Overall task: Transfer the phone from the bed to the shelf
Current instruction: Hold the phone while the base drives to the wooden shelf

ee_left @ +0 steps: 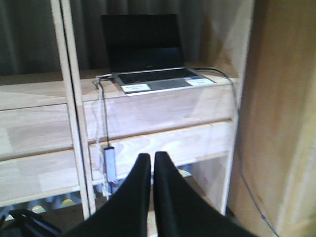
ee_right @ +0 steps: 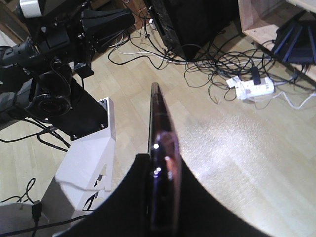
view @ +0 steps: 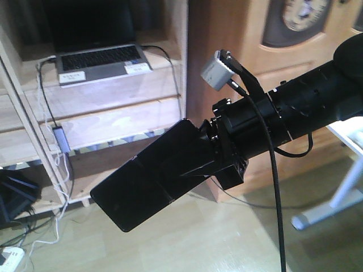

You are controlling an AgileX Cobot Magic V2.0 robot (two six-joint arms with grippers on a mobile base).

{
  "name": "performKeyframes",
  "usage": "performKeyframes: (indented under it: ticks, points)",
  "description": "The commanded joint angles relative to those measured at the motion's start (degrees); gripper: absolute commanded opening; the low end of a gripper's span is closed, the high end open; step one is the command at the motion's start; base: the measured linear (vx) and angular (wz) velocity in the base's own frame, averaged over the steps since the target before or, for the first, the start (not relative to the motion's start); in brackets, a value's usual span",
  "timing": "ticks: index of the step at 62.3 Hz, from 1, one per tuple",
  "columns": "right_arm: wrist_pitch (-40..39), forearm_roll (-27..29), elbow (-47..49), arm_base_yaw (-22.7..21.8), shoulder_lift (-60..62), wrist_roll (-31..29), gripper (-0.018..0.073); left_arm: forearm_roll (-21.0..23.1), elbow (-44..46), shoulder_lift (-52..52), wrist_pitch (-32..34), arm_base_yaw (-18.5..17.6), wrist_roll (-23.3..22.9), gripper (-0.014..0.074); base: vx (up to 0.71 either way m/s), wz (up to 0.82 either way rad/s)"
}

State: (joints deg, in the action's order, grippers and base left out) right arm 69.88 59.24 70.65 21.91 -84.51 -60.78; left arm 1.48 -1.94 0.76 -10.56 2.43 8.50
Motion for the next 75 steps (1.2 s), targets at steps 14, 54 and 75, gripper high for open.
performKeyframes:
  ticks: [14, 54, 75]
  points:
    - [3.8, 4.6, 1.4, 0.0, 2.3, -0.5, -0.0002, 0.5, 1.2, 0.8, 4.1, -0.2, -0.3, 0.0001, 0.39, 0.26]
    - [3.8, 4.6, 1.4, 0.0, 2.3, -0.5, -0.0002, 0.5, 1.2, 0.8, 4.1, -0.2, -0.3, 0.0001, 0.35, 0.23]
    - [3.8, 4.6, 1.4, 0.0, 2.3, -0.5, -0.0002, 0.5, 1.2, 0.8, 4.1, -0.2, -0.3, 0.0001, 0.29, 0.17]
